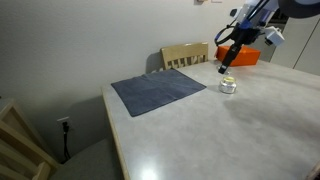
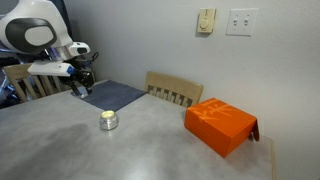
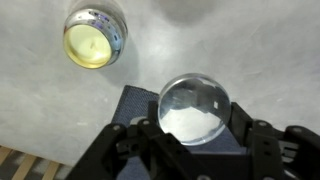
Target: Take the silver lid from the table and place it on the silver bottle
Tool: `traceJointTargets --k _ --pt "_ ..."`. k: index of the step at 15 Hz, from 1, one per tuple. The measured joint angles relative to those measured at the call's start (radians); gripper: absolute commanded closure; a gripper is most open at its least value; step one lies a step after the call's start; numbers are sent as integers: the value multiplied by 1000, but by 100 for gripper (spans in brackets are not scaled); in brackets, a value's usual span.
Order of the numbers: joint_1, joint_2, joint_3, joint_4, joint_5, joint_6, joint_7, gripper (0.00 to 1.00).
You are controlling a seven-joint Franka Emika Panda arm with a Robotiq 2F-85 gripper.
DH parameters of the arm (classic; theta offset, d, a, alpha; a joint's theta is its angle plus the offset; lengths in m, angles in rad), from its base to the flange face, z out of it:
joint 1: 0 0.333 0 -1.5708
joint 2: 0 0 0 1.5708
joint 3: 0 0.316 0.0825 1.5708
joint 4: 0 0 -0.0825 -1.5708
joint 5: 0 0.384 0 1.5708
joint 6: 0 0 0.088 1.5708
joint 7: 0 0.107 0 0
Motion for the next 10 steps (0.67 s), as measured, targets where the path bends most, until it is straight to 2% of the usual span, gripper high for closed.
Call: traceJointTargets --k 5,10 --pt "55 2 -96 24 -22 -15 107 56" --pt "92 2 -179 97 -87 -150 260 56"
